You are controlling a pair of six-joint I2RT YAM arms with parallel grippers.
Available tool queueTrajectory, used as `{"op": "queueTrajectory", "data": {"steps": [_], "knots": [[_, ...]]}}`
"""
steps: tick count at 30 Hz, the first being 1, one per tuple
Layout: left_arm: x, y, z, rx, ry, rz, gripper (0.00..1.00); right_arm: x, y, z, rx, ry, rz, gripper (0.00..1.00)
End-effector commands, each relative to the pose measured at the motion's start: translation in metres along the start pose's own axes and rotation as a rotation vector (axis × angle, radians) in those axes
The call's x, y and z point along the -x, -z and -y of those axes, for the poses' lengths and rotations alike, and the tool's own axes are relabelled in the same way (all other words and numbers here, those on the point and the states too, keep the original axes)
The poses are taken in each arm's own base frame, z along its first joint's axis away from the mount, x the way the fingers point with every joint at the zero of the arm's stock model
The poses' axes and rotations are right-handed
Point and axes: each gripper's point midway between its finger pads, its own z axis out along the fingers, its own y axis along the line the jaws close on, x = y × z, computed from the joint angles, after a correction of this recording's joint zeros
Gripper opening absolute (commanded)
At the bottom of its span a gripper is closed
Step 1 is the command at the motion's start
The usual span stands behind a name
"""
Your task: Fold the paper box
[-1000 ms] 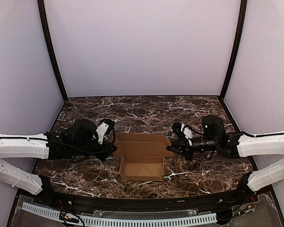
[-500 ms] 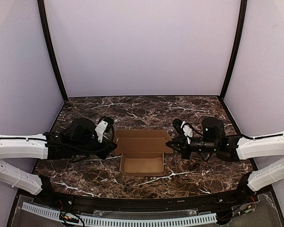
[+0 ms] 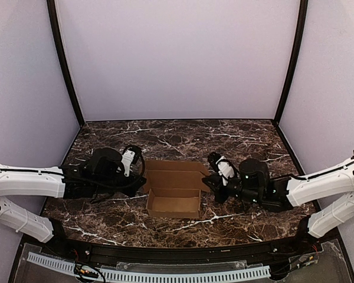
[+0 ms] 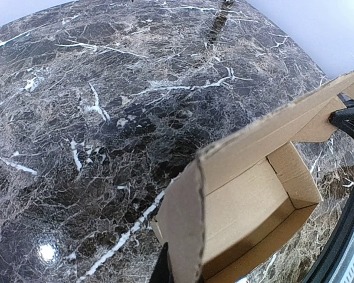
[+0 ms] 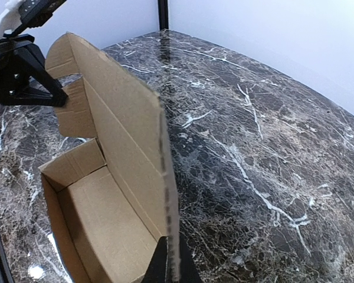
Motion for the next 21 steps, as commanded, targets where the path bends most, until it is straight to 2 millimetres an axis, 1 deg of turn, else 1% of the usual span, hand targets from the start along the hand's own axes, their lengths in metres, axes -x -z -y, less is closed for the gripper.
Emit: {"op": "queueTrajectory", "data": {"steps": [1,3,7,11,16,21], "knots": [[0.011,-0.002,0.011,-0.042,0.013,0.026,0.0,0.024,-0.005,0.011,-0.139,-0.053,0.073,0.0],[0.013,-0.002,0.013,-0.044,0.01,0.028,0.0,0.028,-0.008,0.01,-0.167,-0.068,0.079,0.0],[0.016,-0.005,0.014,-0.034,0.012,0.029,0.0,0.028,-0.017,0.01,-0.225,-0.09,0.064,0.0],[0.023,-0.005,0.014,-0.02,0.025,0.04,0.0,0.031,-0.024,0.006,-0.265,-0.105,0.063,0.0],[0.03,-0.006,0.017,-0.023,0.031,0.049,0.0,0.031,-0.037,-0.006,-0.276,-0.114,0.051,0.0],[0.033,-0.011,0.023,-0.034,0.021,0.044,0.0,0.032,-0.045,-0.014,-0.3,-0.109,0.042,0.0]]}}
